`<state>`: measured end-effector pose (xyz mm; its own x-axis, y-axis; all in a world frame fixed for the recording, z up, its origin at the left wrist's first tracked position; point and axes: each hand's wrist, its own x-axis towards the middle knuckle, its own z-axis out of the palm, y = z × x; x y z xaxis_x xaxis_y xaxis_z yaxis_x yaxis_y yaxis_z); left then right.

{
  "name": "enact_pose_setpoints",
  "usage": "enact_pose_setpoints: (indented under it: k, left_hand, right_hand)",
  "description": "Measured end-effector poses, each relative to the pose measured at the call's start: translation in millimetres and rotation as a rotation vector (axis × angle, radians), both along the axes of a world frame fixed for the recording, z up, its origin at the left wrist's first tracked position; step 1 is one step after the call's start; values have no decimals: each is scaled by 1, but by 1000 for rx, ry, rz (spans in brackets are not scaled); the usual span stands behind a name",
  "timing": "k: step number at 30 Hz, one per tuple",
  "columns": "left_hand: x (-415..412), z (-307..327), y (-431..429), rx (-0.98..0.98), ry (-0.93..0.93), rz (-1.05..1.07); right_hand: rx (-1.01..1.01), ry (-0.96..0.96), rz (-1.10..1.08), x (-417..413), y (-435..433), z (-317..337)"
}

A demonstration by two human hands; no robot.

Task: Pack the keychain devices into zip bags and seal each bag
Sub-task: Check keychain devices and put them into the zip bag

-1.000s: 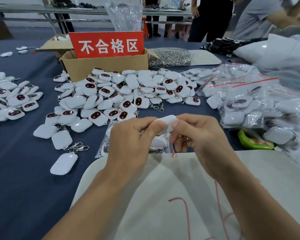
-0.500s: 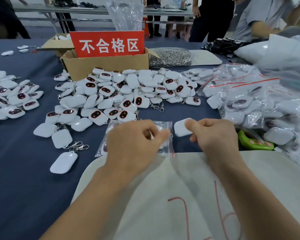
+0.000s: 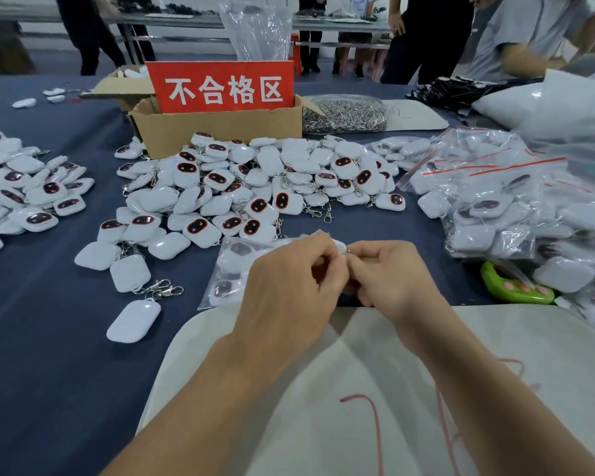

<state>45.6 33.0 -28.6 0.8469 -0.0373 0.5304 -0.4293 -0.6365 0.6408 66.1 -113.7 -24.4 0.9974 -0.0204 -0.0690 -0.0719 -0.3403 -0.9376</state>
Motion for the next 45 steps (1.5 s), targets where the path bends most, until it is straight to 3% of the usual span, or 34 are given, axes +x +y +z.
enact_pose_setpoints:
  k: [5, 9, 13, 17, 20, 22, 27, 31, 37, 41, 45]
  left_hand:
    - [1, 3, 2, -15, -23, -15]
    - [1, 4, 1, -17, -42, -27]
    - [-1, 2, 2, 14, -38, -180]
    - [11, 4, 22, -228, -65, 117]
    - [32, 5, 53, -537, 28, 403]
    - [39, 4, 69, -610, 96, 467]
    - [42, 0, 82, -336, 307, 312]
    - [37, -4, 81, -40, 396, 138]
    - [34, -2, 86, -79, 432, 27]
    - [33, 0, 88, -33, 583, -133]
    - [25, 2, 92, 24, 587, -180]
  right_hand:
    - [-385, -179, 102, 1, 10, 0]
    - [-490, -130, 255, 1, 11, 4]
    - [-516, -105, 125, 5, 11, -1]
    - [-473, -98, -84, 6, 9, -4]
    - [-469, -174, -222, 6, -2, -5]
    - [-465, -224, -317, 9, -11, -6]
    - [-422, -267, -387, 15, -16, -15]
    - [-317, -189, -274, 27, -14, -19]
    - [-439, -318, -12, 65, -8, -20]
    - [-636, -271, 197, 92, -2, -20]
    - [-757, -278, 199, 109, 2, -19]
